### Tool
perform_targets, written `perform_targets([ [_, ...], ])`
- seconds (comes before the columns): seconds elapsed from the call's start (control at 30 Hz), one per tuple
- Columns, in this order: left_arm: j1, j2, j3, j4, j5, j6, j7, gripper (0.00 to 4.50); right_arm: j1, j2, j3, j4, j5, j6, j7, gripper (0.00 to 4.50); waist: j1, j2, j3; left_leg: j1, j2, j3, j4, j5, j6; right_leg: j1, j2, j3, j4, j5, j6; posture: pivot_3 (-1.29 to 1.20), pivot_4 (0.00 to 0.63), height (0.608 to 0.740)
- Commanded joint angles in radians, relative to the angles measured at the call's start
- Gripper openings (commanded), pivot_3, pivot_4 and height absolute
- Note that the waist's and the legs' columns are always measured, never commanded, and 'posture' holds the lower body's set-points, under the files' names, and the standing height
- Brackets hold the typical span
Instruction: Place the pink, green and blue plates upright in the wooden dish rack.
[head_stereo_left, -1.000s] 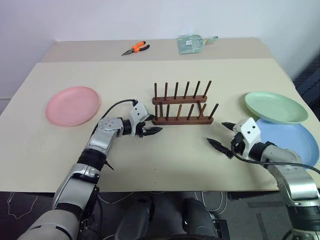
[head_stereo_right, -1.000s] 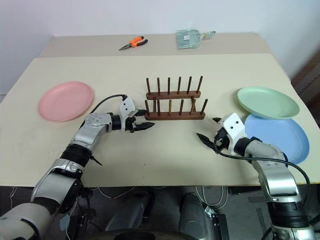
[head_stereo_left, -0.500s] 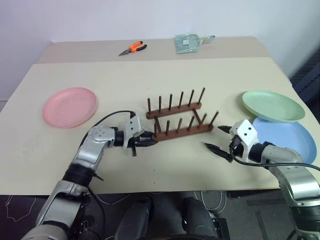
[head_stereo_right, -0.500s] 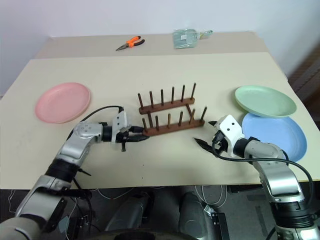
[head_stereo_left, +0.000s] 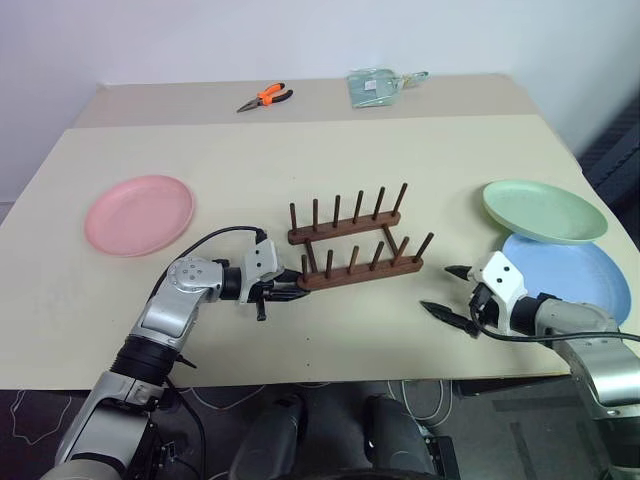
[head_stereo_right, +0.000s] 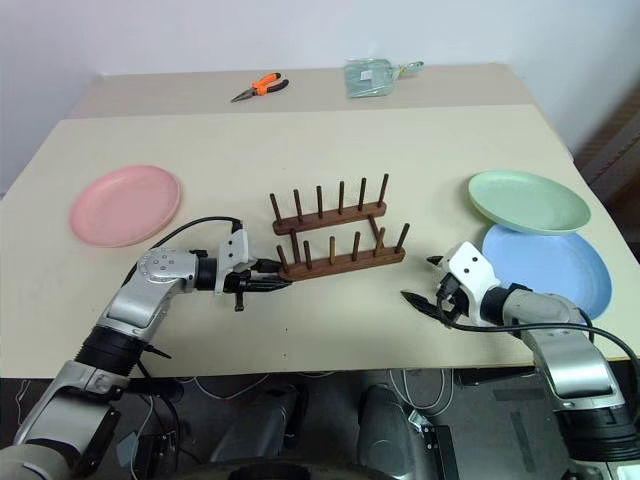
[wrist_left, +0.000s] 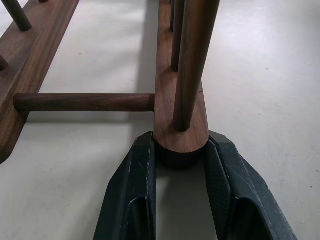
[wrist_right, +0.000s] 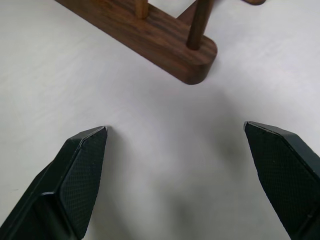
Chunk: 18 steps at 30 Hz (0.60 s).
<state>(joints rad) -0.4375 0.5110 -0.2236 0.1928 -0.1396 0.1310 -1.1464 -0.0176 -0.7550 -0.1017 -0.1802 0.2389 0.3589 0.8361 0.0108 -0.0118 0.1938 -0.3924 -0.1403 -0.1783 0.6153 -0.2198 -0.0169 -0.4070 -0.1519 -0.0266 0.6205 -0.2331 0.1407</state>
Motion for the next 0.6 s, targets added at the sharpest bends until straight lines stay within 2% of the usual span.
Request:
perform_targets([
  [0.03,0.01,0.019,0.016,0.003,0.004,0.014,0.018,0.73,-0.013,0.012,0.009,0.005,-0.005,-0.033,0.0,4.5,0.0,0.0,0.0,0.0,0.0,0.0,0.0,0.0,0.0,0.0,0.0,0.0,0.0,0.0,0.0,0.0,0.15,0.739],
  [0.43,-0.001,0.008,0.01,0.012,-0.009,0.017,0.005,0.73,-0.013,0.021,0.019,-0.001,-0.009,-0.047,-0.007,4.5,0.0,0.0,0.0,0.0,0.0,0.0,0.0,0.0,0.0,0.0,0.0,0.0,0.0,0.001,0.0,0.0,0.15,0.739],
  [0.6,0.0,0.034,0.035,0.003,-0.009,0.071,0.034,3.09,0.008,0.015,0.007,-0.032,-0.003,-0.038,-0.009,4.5,0.0,0.0,0.0,0.0,0.0,0.0,0.0,0.0,0.0,0.0,0.0,0.0,0.0,0.0,0.0,0.0,0.15,0.739],
])
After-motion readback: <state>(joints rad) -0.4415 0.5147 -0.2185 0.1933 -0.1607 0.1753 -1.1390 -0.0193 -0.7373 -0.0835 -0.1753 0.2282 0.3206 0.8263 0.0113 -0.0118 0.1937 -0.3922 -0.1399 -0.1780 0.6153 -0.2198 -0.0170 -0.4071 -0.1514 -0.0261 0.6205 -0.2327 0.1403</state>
